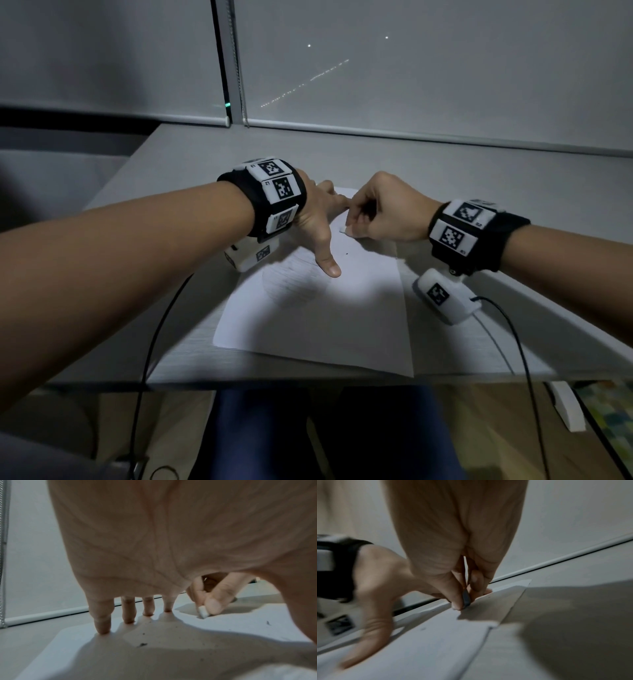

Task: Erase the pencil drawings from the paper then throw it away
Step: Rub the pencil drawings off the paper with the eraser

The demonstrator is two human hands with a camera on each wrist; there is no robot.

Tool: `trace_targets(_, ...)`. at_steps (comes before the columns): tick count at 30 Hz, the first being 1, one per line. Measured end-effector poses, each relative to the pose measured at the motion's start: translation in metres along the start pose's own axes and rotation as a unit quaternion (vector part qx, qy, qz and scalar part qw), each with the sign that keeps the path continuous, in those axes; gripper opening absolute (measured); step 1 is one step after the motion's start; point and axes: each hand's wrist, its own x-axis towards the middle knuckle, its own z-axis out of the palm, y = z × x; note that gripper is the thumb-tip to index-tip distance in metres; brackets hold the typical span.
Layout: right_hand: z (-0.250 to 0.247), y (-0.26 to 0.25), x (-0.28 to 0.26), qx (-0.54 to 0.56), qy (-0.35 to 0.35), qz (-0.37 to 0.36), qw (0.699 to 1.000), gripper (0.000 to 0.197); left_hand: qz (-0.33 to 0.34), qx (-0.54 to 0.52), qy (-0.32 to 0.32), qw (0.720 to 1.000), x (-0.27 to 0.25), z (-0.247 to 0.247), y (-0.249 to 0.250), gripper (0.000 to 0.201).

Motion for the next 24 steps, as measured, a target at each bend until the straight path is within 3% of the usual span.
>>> trace_targets(5,-0.004,0.010,0.025,-0.035,0.056,0.052,0.997,0.008,0.001,0.013,-0.004,1.000,0.001,0.000,0.000,0.172)
trace_targets(8,-0.001,0.001,0.014,-0.017,0.035,0.023,0.999,0.007,-0.001,0.024,-0.002,1.000,0.001,0.000,-0.002,0.174)
trace_targets(13,0.001,-0.014,-0.019,0.015,-0.047,-0.036,0.998,0.006,0.012,0.010,0.011,1.000,0.002,0.001,-0.003,0.150)
trace_targets(17,-0.007,-0.007,-0.022,-0.012,-0.036,-0.032,0.999,0.010,0.004,0.012,0.022,1.000,-0.002,0.001,-0.006,0.157)
trace_targets(24,-0.012,0.012,-0.031,-0.077,-0.044,0.015,0.996,0.011,0.028,-0.050,0.139,0.989,-0.014,0.003,-0.013,0.123)
